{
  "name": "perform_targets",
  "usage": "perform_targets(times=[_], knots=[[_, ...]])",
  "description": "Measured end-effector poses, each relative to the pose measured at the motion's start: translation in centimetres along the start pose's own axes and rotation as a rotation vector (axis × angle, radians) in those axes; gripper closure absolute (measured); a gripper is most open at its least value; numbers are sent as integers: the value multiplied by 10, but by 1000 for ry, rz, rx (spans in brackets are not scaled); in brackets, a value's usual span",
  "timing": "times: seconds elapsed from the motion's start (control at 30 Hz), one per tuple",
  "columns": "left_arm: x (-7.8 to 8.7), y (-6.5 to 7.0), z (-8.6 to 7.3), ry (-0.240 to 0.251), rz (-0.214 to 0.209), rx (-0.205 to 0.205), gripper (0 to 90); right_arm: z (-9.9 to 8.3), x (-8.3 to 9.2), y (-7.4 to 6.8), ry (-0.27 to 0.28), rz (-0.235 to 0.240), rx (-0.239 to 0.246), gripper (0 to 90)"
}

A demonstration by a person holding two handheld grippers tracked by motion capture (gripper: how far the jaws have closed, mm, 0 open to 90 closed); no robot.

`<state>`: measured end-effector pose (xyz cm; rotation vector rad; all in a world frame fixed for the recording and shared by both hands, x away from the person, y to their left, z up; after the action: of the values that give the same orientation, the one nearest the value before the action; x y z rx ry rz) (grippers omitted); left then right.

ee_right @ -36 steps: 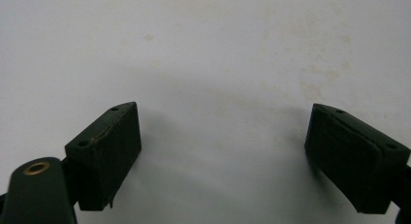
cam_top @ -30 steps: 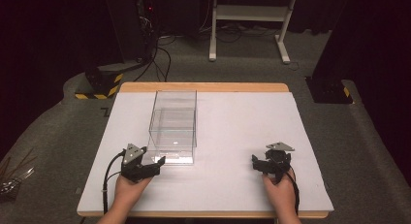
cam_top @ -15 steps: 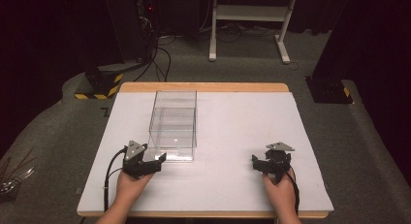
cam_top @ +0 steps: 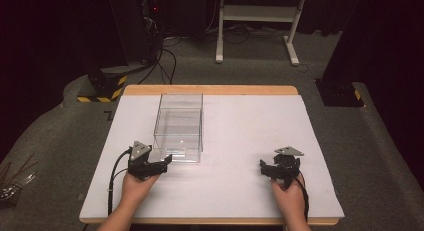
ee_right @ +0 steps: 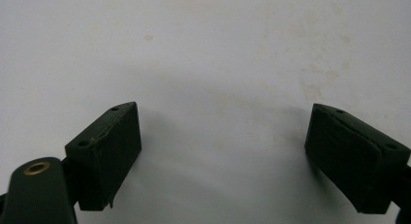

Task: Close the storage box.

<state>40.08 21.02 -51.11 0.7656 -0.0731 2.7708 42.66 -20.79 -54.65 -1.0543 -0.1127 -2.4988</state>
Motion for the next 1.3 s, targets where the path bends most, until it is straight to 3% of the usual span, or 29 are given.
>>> perform_targets(times=[0.33,0.67,1.3], knots=[[-7,-2,3,10,-2,32,122,0,0,0,0,0,0,128],[-14,-5,8,9,17,24,122,0,0,0,0,0,0,128],[-27,-11,14,23,21,73,141,0,0,0,0,0,2,127]])
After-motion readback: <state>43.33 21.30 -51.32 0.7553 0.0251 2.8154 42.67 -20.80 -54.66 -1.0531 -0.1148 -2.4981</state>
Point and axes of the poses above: each handheld gripper's, and its own axes: x roughly backward along the jaws, z roughly out of its top, y roughly to its right, the point moved 6 cm from there along -x, roughly forward along the jaws, and after that the axes turned 9 degrees about z, right-handed, at the moved point
